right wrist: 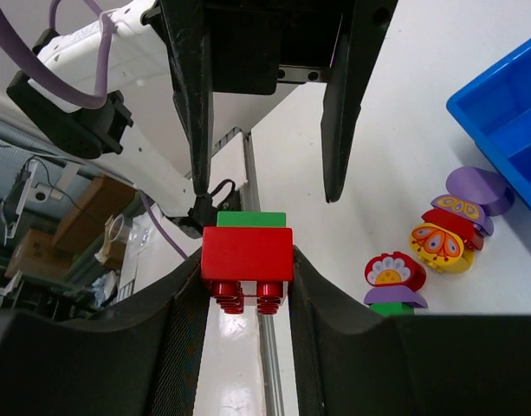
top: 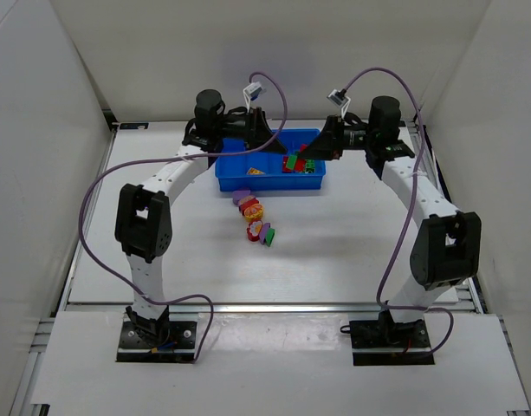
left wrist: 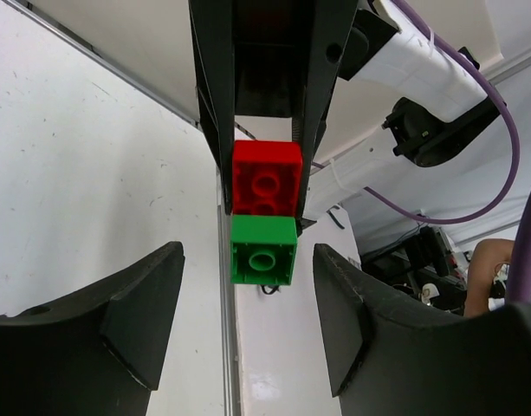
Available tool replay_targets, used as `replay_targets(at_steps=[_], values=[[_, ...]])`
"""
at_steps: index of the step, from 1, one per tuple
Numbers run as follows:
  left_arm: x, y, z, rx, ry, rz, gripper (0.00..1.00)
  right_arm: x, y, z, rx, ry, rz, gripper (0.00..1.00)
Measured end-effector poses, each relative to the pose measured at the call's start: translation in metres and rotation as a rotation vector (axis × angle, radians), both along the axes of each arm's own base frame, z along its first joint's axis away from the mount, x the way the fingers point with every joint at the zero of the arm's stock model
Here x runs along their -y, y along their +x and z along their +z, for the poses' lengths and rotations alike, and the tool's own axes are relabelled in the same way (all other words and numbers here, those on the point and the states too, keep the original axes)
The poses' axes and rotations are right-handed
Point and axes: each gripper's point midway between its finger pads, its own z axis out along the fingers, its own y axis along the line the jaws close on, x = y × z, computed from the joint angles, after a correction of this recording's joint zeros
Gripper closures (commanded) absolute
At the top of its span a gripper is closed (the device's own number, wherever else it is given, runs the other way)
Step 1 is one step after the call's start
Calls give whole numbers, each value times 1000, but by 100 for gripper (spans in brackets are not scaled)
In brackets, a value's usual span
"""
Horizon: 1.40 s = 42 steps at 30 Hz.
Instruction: Sort the legos into containers by color
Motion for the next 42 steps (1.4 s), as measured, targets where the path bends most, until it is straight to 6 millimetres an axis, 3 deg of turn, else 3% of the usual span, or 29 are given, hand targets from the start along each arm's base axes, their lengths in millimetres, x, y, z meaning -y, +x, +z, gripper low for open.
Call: replay_targets(at_steps=[16, 19, 24, 27, 31, 34, 40, 42], values=[[13, -14, -10, -1, 5, -71, 32, -8, 8, -8, -19, -4, 14, 92], [15, -17, -10, 3, 5, -83, 43, -8, 8, -5, -10, -3, 14, 91], [15, -16, -14, 9, 5, -83, 75, -8, 8, -4, -10, -2, 16, 92], [16, -15, -15, 9, 4, -80, 84, -8, 9, -5, -9, -3, 14, 91], [18, -14, -19, 11, 4, -65, 89, -2, 10, -10, -9, -10, 10, 92], [18, -14, -28, 1, 10, -60, 90, 17, 11, -18, -18, -22, -26, 92], [-7, -3, -62, -72, 47, 4, 90, 110, 21, -23, -15, -55, -244, 92], [-11, 4, -67, -75, 52, 42, 90, 127, 13, -25, 10, -76, -276, 92]])
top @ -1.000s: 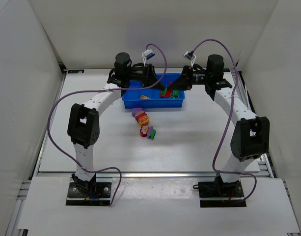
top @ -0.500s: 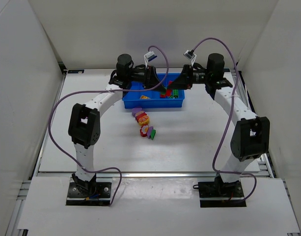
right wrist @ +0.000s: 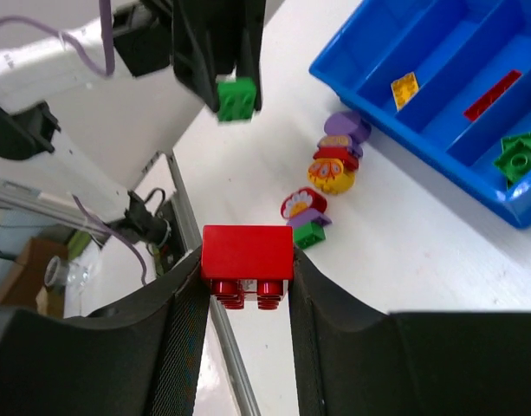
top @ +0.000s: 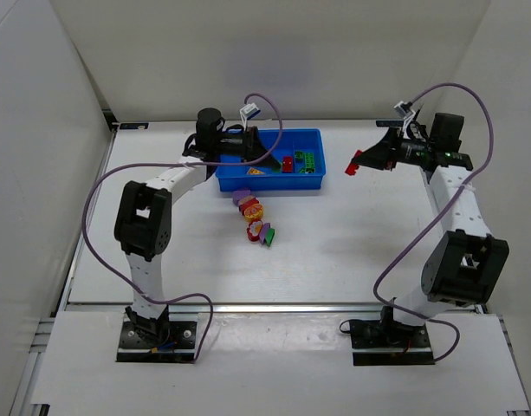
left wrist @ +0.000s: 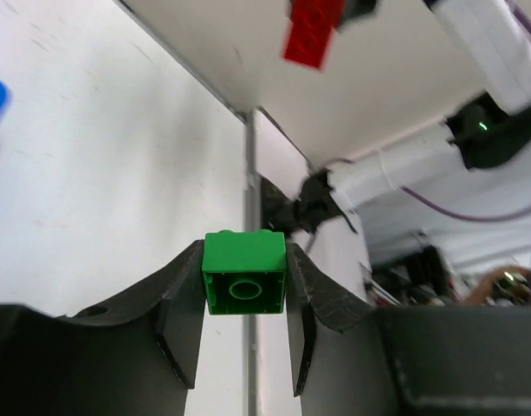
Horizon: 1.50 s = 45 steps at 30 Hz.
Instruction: Sort the legos into containers by color
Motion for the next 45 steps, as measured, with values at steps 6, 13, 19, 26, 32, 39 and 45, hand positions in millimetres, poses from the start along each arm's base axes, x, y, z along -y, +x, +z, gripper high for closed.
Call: replay_targets(at_steps=[6, 13, 19, 26, 32, 39, 45], values=[[26, 48, 12, 130, 50, 148, 90, 3, -31, -7, 34, -72, 0, 92], [92, 99, -3, 306, 202, 296, 90, 4, -56, -17, 75, -196, -66, 92], [115, 124, -86, 313, 385, 361, 84, 8, -58, -21, 82, -238, -100, 92], [96, 151, -161, 321, 558, 430, 62, 9, -56, -27, 60, -247, -112, 91], [95, 163, -157, 379, 557, 454, 23, 10, -47, -40, 10, -245, -110, 91], [100, 175, -128, 429, 489, 491, 9, 1, -31, -54, 4, -278, -97, 92], [79, 183, -54, 459, 418, 566, 3, -25, -2, -57, 49, -333, -73, 92]])
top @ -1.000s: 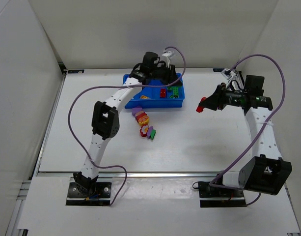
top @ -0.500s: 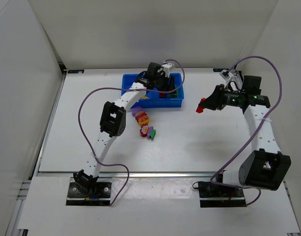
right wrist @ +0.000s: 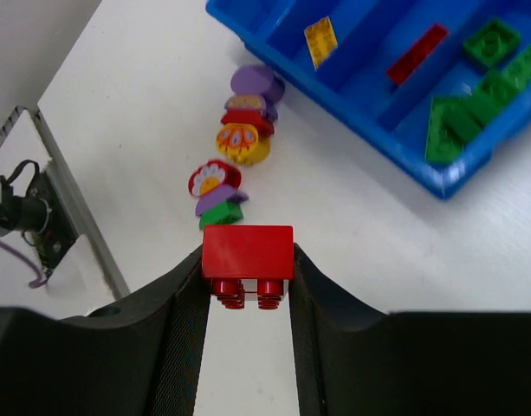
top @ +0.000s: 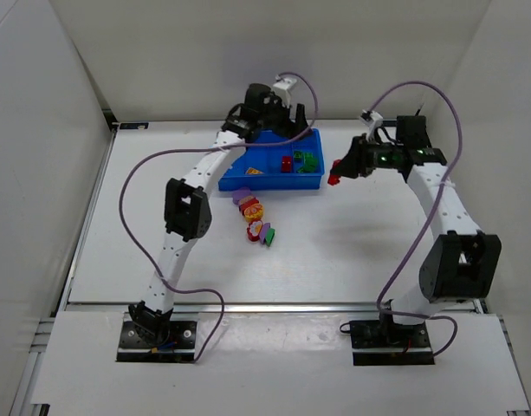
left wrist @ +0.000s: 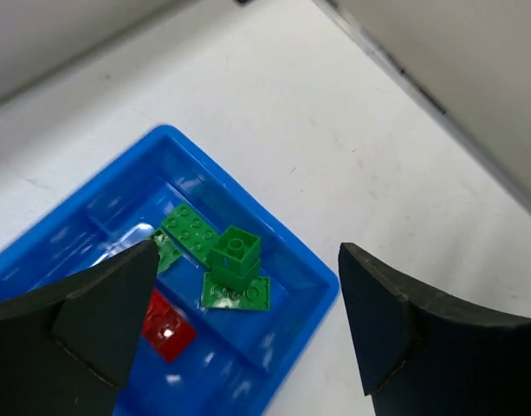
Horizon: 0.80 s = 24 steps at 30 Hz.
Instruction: Sort the legos into containers by color
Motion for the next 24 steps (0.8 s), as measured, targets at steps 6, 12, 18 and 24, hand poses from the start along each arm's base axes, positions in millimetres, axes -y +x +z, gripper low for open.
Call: replay_targets(at_steps=[6, 12, 18, 24], values=[[-105, -11, 125, 99, -62, 67, 0, -65, 64, 3, 67, -34, 68, 92], [-254, -50, 206, 120, -169, 206, 1, -111, 114, -21, 92, -77, 68, 91], [-321, -78, 172, -45, -233, 282, 1, -135, 137, -79, 59, -167, 49, 85], [-309, -106, 109, -248, -238, 260, 1, -143, 152, -127, 36, -236, 48, 66]])
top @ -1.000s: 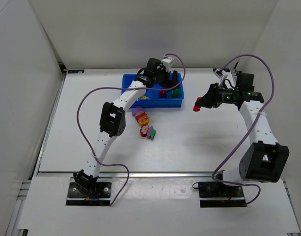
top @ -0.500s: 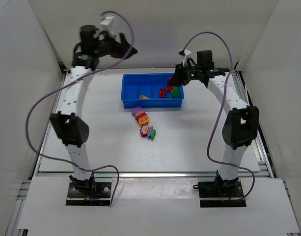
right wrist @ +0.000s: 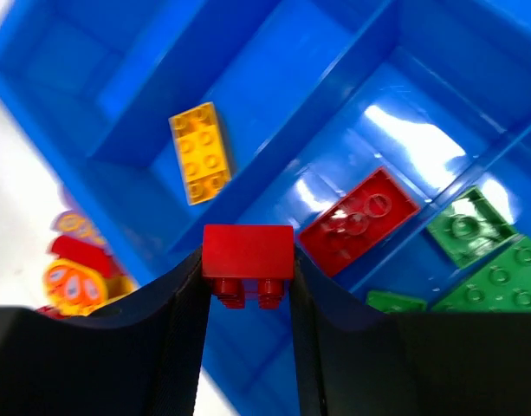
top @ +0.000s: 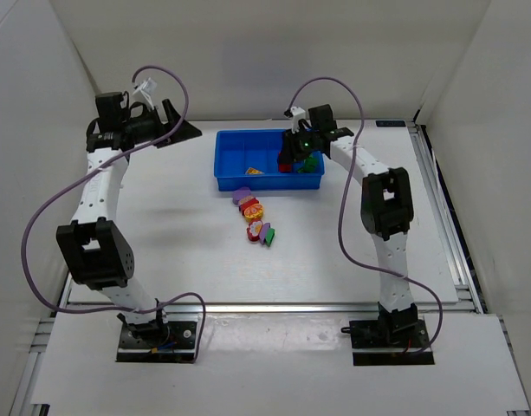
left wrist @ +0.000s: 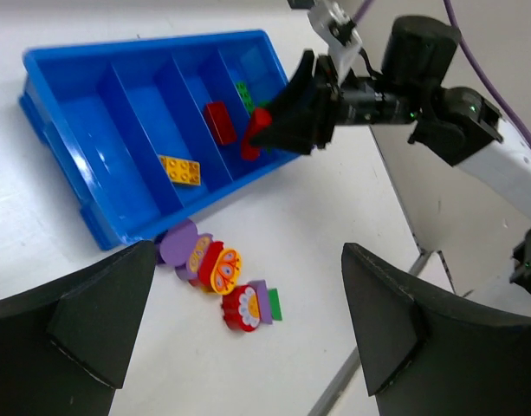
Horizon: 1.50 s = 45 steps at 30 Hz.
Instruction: Sort the legos into containers by color
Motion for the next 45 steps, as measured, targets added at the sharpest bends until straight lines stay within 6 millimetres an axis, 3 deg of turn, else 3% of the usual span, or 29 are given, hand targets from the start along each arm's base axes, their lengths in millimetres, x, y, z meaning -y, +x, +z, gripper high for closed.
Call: replay_targets(at_steps=[2, 3, 6, 11, 15, 18, 20, 25, 27, 30, 33, 39, 45], values=[[2, -7, -8, -24, -3, -7, 1, 0, 7, -6, 11, -18, -9, 56], [3, -11, -10, -32, -2, -9, 0, 0, 10, -7, 19, -23, -14, 46], [4, -19, -7, -22, 2, -13, 1, 0, 18, -4, 55, -39, -29, 38], [4, -26, 5, 20, 14, -16, 1, -7, 22, 1, 96, -48, -29, 35], [6, -27, 1, 17, 19, -19, 0, -15, 14, 6, 101, -36, -2, 34], [7, -29, -8, 0, 25, -19, 1, -14, -18, 21, 79, -11, 49, 32], [8, -31, -14, -9, 36, -18, 1, -8, -53, 41, 69, 5, 101, 32], [9, -44, -20, -1, 69, -1, 1, -1, -143, 119, 191, 58, 270, 28], [8, -51, -19, 11, 82, 8, 1, -6, -190, 131, 233, 63, 356, 26], [7, -61, -19, 29, 99, 17, 1, -14, -251, 113, 233, 41, 478, 21], [6, -70, -22, 38, 115, 23, 1, -16, -281, 75, 158, -17, 535, 19], [5, -87, -33, 35, 142, 24, 1, -12, -271, 26, 147, -141, 574, 16], [9, -96, -47, 11, 173, -15, 6, -18, -267, 18, 233, -162, 678, 18]])
